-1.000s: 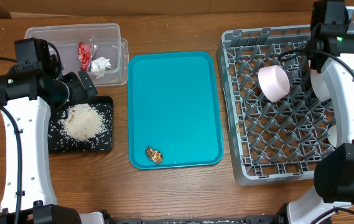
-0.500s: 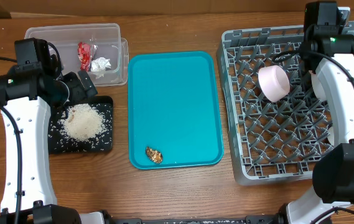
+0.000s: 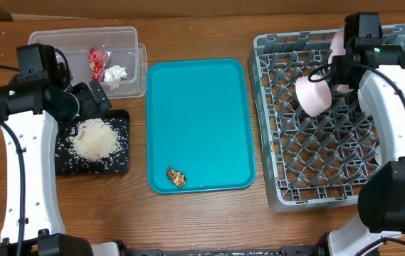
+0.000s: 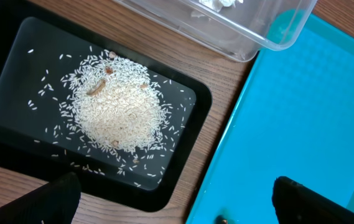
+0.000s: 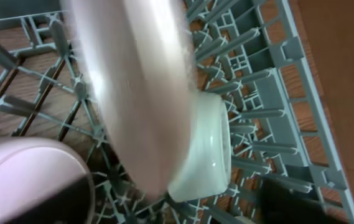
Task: Sort waste into correct bins and load items into the dishwasher
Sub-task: 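Release the plate and pull the right gripper back from the rack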
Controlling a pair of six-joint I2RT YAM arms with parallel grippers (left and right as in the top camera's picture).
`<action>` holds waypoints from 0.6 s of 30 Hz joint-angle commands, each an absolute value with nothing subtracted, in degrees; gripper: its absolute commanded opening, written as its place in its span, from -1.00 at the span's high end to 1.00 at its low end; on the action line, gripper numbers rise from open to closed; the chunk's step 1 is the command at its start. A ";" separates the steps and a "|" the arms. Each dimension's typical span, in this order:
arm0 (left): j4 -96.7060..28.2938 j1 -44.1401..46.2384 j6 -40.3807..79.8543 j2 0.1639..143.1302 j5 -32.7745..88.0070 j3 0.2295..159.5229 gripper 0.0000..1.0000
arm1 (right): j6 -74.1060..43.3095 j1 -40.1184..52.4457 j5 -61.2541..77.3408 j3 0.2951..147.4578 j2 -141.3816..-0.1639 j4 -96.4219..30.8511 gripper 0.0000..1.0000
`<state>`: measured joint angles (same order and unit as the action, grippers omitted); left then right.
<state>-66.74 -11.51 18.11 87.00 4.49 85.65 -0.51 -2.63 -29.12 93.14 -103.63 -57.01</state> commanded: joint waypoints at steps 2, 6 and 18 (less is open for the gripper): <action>-66.89 -11.62 18.90 86.56 4.97 86.74 -1.00 | -6.17 -2.59 -28.53 94.56 -99.81 -56.69 -1.00; -66.89 -11.62 18.90 86.56 4.97 86.74 -1.00 | -7.53 -2.57 -28.05 97.27 -97.06 -56.73 -1.00; -66.87 -11.60 18.90 86.56 5.19 86.74 -1.00 | -7.51 -2.50 8.43 98.61 -91.42 -67.57 -1.00</action>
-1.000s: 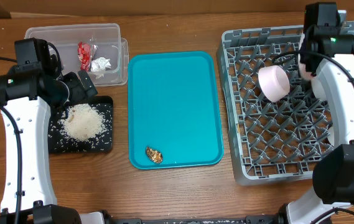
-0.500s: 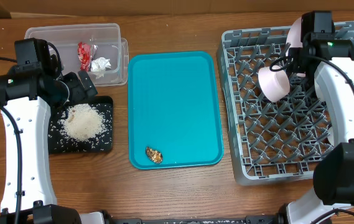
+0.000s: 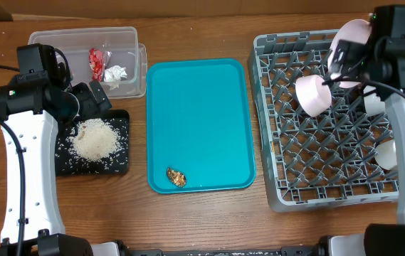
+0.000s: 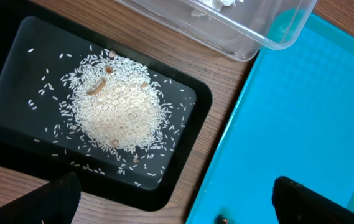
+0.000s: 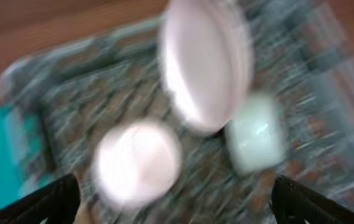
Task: Sort waste into correct bins and load items into the dishwasher
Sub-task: 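Release the plate and pull the right gripper back from the rack, then reach the left gripper to the brown food scrap on the teal tray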
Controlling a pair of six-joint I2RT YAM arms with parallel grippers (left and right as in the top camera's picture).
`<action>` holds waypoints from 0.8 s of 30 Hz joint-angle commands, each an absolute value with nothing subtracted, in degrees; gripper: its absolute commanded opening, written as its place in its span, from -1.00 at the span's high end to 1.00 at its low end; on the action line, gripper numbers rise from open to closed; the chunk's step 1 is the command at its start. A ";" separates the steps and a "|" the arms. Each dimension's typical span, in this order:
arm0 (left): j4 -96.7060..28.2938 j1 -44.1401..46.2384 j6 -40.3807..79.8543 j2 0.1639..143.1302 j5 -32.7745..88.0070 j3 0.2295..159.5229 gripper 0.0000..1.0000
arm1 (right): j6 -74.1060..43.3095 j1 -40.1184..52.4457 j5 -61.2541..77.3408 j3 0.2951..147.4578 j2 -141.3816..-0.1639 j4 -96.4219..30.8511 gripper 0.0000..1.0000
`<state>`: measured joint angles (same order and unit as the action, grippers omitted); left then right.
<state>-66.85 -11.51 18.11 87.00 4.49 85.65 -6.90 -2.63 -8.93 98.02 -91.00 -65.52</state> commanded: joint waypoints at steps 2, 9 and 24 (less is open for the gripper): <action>-66.83 -11.60 18.92 86.56 5.19 86.74 -1.00 | -7.49 -2.11 14.94 98.59 -92.18 -70.98 -1.00; -66.87 -11.60 18.90 86.56 5.65 86.74 -1.00 | -7.18 6.09 16.38 97.08 -93.58 -76.40 -1.00; -72.49 0.38 15.18 86.96 6.04 85.41 -1.00 | -14.57 5.58 2.28 94.76 -93.58 -81.21 -1.00</action>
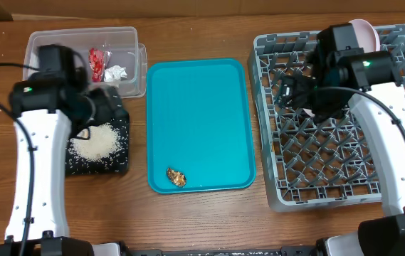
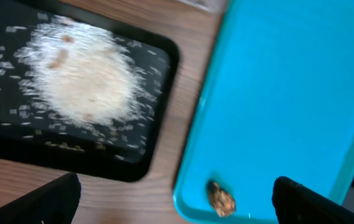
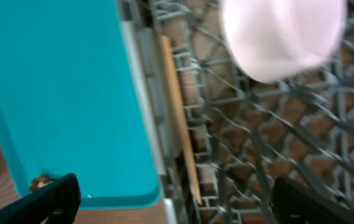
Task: Sort waste into correct bins and load items into the dishwasher
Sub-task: 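Reach the left gripper to the brown food scrap on the teal tray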
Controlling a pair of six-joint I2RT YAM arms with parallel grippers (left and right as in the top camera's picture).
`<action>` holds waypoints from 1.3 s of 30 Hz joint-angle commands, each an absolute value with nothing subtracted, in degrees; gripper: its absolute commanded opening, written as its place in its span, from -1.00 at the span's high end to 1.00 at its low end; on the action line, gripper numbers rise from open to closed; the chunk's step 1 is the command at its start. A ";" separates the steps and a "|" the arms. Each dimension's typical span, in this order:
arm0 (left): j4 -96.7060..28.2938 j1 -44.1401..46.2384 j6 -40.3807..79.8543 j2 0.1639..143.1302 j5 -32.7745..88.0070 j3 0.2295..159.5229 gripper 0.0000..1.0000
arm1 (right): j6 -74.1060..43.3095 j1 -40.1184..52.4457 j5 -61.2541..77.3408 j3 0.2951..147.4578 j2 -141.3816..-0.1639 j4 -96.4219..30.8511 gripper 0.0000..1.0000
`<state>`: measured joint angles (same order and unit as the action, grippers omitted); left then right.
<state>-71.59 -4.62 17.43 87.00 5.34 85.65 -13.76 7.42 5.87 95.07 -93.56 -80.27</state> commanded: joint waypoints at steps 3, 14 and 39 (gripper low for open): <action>-72.58 5.61 15.22 87.05 6.02 82.70 -1.00 | -14.59 4.69 0.86 94.76 -93.58 -82.61 -0.99; -69.82 18.24 21.87 87.11 6.20 67.64 -0.99 | -14.79 2.09 -2.94 93.21 -93.58 -82.78 -0.99; -51.18 21.08 21.82 87.74 9.06 51.16 -0.73 | -15.05 1.15 -2.72 81.80 -93.58 -77.36 -1.00</action>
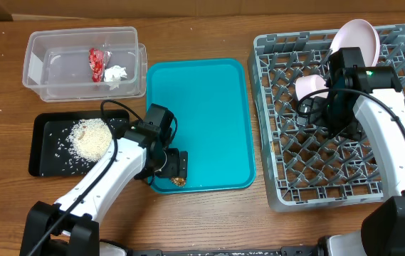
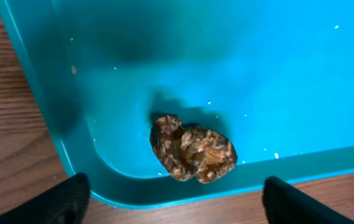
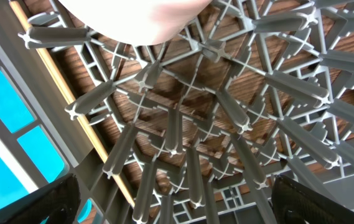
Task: Sort waste into correct bins and load items into the dishwasher
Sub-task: 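Reach the left gripper to the brown food scrap on the teal tray, then grasp the brown food scrap with the left gripper and lift it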
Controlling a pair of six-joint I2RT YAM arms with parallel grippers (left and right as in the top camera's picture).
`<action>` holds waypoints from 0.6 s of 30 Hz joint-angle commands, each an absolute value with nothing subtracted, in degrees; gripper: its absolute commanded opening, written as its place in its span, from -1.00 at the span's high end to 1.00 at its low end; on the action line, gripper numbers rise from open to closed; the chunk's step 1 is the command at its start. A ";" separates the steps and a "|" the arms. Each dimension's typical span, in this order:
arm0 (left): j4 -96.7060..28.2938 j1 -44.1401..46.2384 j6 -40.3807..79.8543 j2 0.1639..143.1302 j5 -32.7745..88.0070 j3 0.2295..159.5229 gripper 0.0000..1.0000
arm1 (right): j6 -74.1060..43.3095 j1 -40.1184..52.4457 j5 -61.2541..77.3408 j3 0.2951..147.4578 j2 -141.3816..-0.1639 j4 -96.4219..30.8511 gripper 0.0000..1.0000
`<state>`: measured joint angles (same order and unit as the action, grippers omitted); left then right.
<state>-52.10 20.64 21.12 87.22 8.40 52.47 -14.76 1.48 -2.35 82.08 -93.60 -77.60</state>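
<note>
A brown food scrap [image 2: 192, 149] lies in the front left corner of the teal tray [image 1: 202, 99]. My left gripper [image 2: 177, 208] hovers low over it, open, with a finger on each side and nothing held. The scrap [image 1: 177, 179] and left gripper [image 1: 176, 169] also show in the overhead view. A pink plate [image 1: 359, 39] stands on edge at the back of the grey dish rack [image 1: 280, 178]. A pink cup [image 1: 309, 87] lies in the rack. My right gripper [image 3: 177, 205] is open and empty over the rack's tines, just in front of the cup [image 3: 139, 18].
A black tray [image 1: 45, 160] with a heap of rice sits at the left. Behind it is a clear bin [image 1: 45, 64] holding a red wrapper [image 1: 97, 62] and crumpled white paper [image 1: 117, 72]. Bare wood runs along the table's front.
My left gripper has gone from beside the black rice tray down to the tray's front left corner, right over the food scrap. My right gripper has shifted slightly right within the rack.
My right gripper was close against the pink plate at the rack's back, while the left hung open over the rice tray. The right then stood clear of the plate, which stayed upright. Later the right was over the rack's left side; the left is now at the scrap.
</note>
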 commanded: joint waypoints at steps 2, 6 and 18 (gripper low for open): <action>-50.33 21.08 21.85 87.74 9.06 50.70 -0.61 | -15.05 1.15 -2.72 81.80 -93.58 -77.17 -1.00; -48.77 21.08 21.87 87.74 8.91 49.87 -0.55 | -15.05 1.15 -2.72 81.80 -93.58 -77.23 -1.00; -45.10 21.08 21.87 87.77 8.84 47.33 -0.47 | -15.05 1.15 -2.72 81.80 -93.58 -77.01 -1.00</action>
